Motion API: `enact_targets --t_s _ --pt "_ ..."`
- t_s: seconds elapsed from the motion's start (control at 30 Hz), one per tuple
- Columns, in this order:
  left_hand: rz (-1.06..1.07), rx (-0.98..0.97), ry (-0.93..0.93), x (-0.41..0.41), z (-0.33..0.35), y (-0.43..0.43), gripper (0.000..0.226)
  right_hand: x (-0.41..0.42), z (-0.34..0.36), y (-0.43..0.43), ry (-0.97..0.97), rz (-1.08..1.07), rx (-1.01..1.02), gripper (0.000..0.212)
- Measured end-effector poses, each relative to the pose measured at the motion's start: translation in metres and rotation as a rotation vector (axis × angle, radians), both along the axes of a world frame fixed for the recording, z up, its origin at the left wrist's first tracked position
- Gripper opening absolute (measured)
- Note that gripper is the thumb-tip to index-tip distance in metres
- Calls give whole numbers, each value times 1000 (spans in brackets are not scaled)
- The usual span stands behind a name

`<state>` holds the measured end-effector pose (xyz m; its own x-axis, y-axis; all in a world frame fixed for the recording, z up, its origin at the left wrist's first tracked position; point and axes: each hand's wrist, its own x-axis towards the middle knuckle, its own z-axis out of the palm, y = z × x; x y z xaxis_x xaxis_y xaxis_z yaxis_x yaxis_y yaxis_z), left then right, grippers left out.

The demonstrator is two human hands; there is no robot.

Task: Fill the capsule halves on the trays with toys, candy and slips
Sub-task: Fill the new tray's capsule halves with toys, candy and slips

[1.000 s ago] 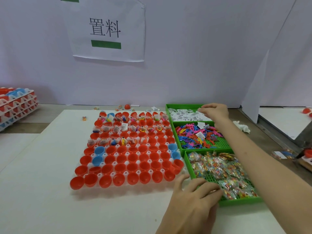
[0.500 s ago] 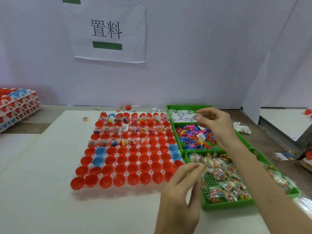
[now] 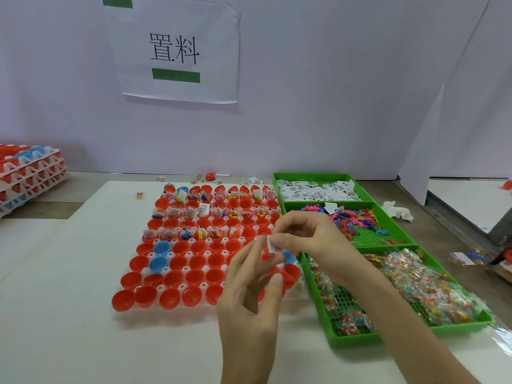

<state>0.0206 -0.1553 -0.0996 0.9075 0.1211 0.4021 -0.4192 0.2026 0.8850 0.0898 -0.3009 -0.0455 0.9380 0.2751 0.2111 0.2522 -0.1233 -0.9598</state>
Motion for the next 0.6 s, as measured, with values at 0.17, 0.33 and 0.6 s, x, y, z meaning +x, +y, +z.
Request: enact_targets --t_s 0.17,0.33,0.6 --pt "-12 -83 19 0 2 2 50 -3 -1 7 10 17 56 13" --pt "25 -149 84 -1 7 5 46 -5 1 4 -20 114 52 14" --pt "120 -27 65 3 0 8 20 -9 10 -2 -81 54 -134 2"
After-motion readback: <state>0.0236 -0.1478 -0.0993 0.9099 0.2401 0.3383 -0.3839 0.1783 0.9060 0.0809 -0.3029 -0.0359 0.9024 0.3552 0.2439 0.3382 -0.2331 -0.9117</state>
